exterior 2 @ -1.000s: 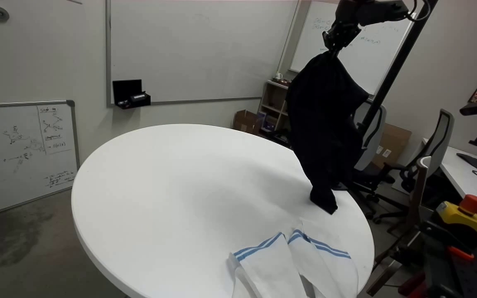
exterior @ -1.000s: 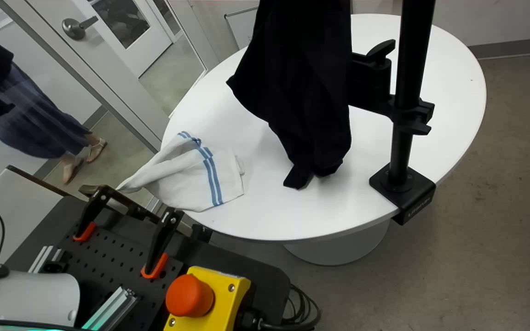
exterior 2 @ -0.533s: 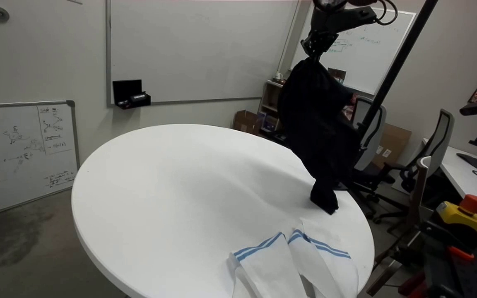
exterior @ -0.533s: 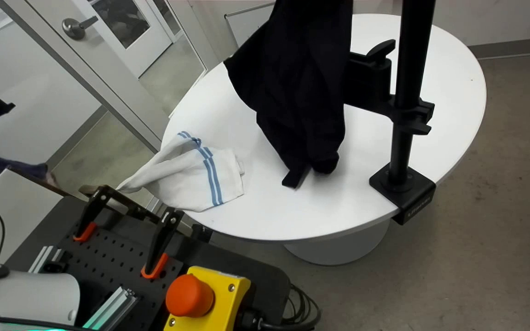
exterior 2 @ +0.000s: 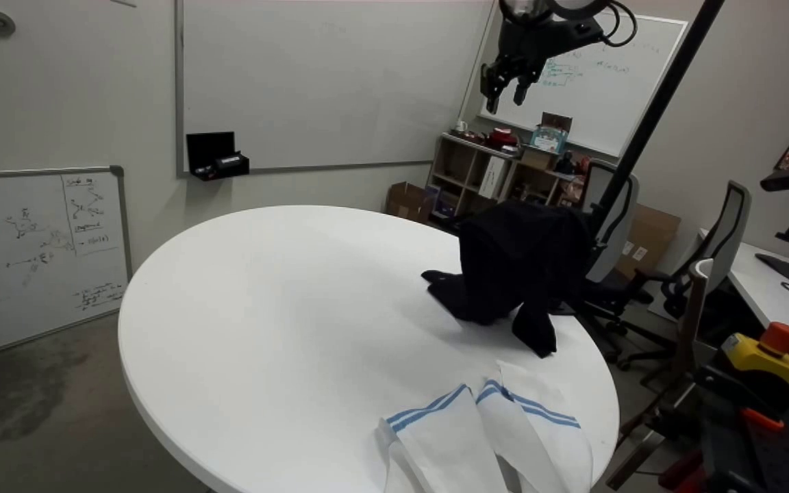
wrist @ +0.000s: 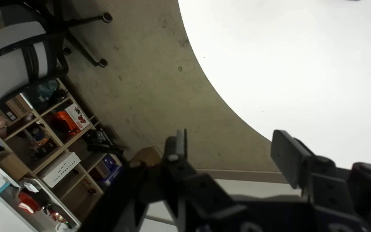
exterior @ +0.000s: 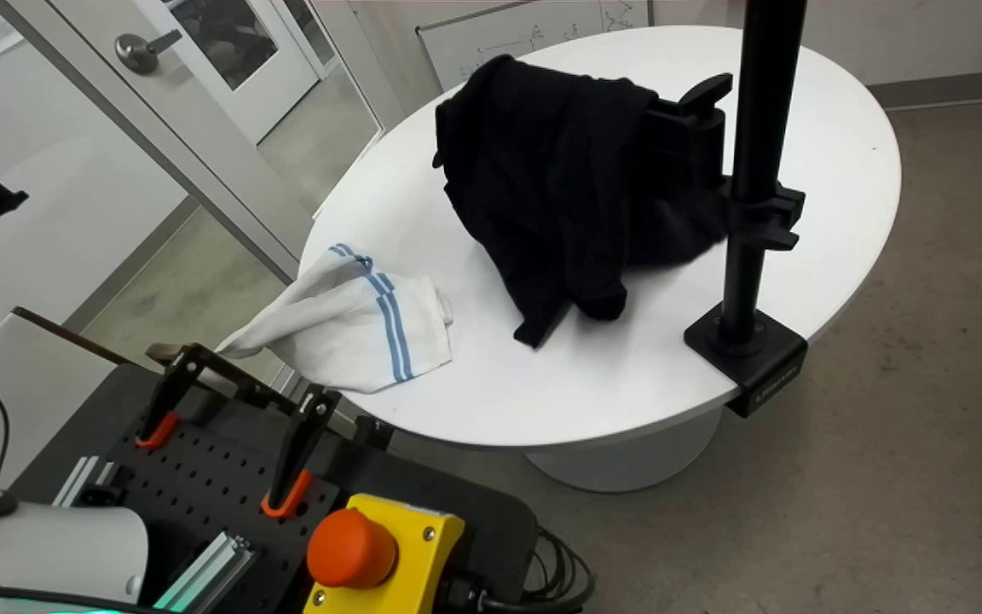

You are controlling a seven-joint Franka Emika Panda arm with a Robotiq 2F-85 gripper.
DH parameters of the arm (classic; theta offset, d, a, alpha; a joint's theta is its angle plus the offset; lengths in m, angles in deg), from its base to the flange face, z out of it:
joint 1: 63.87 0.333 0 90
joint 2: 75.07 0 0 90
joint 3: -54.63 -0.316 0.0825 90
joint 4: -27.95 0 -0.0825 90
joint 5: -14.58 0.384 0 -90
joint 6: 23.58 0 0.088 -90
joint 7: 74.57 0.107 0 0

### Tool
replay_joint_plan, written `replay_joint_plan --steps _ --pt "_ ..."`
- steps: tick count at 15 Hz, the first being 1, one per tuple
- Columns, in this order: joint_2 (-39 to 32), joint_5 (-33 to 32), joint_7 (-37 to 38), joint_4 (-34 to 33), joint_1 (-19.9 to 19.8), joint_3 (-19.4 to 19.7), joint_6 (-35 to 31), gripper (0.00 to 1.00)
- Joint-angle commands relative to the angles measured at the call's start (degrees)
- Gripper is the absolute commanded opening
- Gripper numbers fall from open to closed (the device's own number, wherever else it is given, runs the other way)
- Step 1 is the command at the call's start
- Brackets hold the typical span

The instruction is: Hang the black t-shirt on the black frame

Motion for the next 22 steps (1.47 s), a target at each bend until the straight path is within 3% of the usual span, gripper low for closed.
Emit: replay_joint_plan --steps 1,10,17,22 --pt "2.59 0.94 -1.24 3.40 1.64 0.82 -3.31 0.99" --pt "13.12 -0.74 -3.43 20.17 4.02 -0.27 -16.84 1.00" --pt "17.11 0.39 -12.47 34.08 8.09 -6.44 -23.32 1.00" --pt "17.04 3.06 -18.02 39.60 11.30 -11.50 -25.01 1.00"
